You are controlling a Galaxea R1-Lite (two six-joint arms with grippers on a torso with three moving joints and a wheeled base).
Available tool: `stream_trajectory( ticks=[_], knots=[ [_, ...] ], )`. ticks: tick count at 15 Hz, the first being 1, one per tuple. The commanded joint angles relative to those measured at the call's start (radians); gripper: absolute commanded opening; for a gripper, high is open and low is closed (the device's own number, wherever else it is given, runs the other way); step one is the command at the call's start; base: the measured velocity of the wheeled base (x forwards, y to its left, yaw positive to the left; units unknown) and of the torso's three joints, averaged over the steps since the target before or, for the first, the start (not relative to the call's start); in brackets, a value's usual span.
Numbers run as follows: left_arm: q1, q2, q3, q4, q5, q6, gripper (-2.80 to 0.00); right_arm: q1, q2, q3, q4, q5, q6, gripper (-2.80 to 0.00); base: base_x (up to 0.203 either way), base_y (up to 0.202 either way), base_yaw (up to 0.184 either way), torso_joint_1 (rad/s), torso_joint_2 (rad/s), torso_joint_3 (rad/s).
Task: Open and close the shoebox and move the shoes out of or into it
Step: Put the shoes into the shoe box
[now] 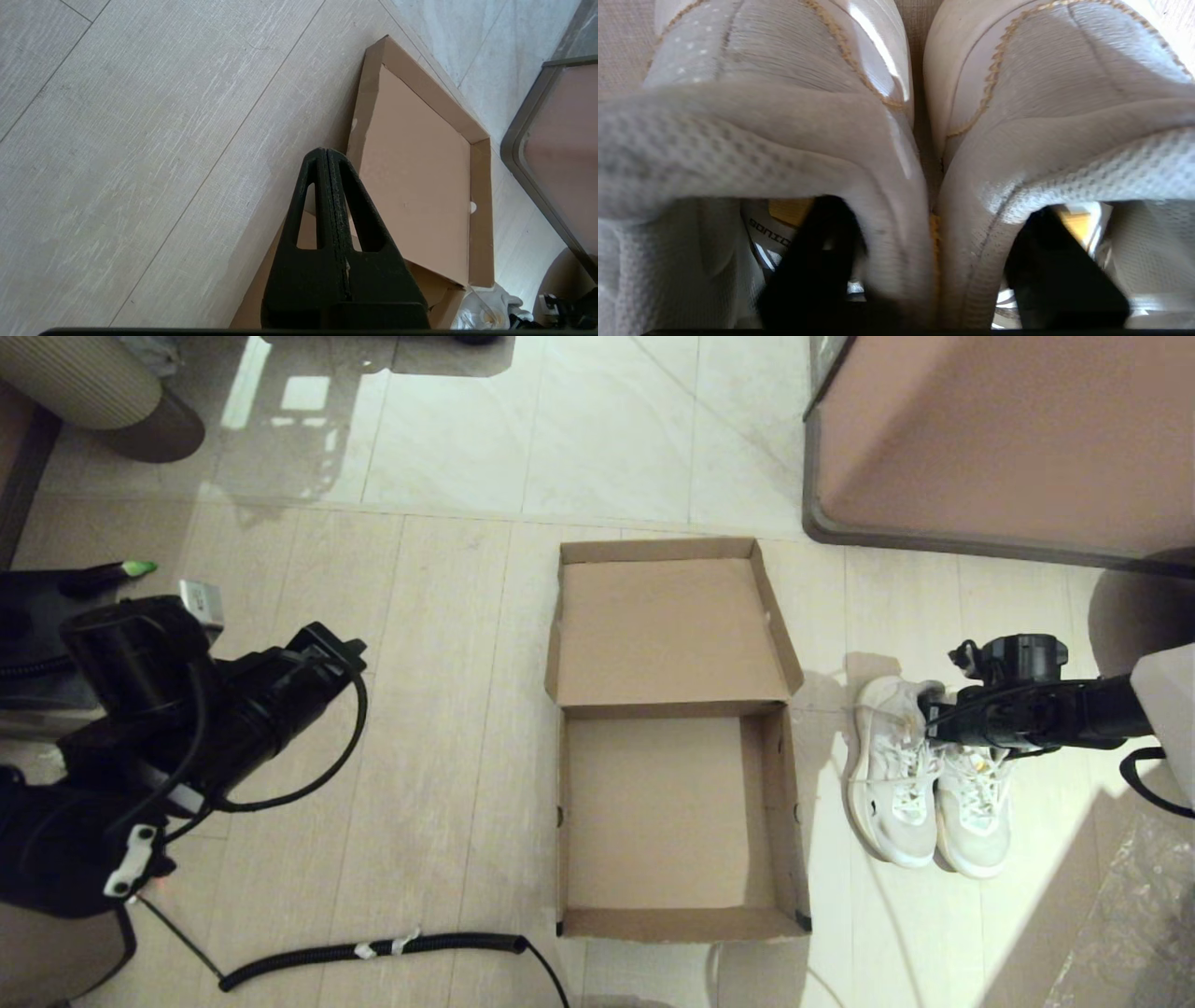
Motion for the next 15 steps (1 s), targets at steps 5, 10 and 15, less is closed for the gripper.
stream_trajectory(
  ticks=[5,10,15],
  knots=[
    [0.007,-0.034,0.009,0.001,0.002,-0.002,-2.80,-0.009,-0.083,0.022,0.026,0.001,-0.002,-2.80,0.000,0.000,0.000,0.000,0.00,0.000],
    [0.008,-0.084,0.052,0.007,0.005,-0.001,-2.80,-0.009,-0.371,0.185,0.133,0.036,0.007,-2.80,0.000,0.000,0.000,0.000,0.00,0.000],
    [0.014,-0.135,0.142,0.003,0.004,0.033,-2.80,-0.008,-0.746,0.362,0.275,0.106,0.007,-2.80,0.000,0.000,0.000,0.000,0.00,0.000]
  ],
)
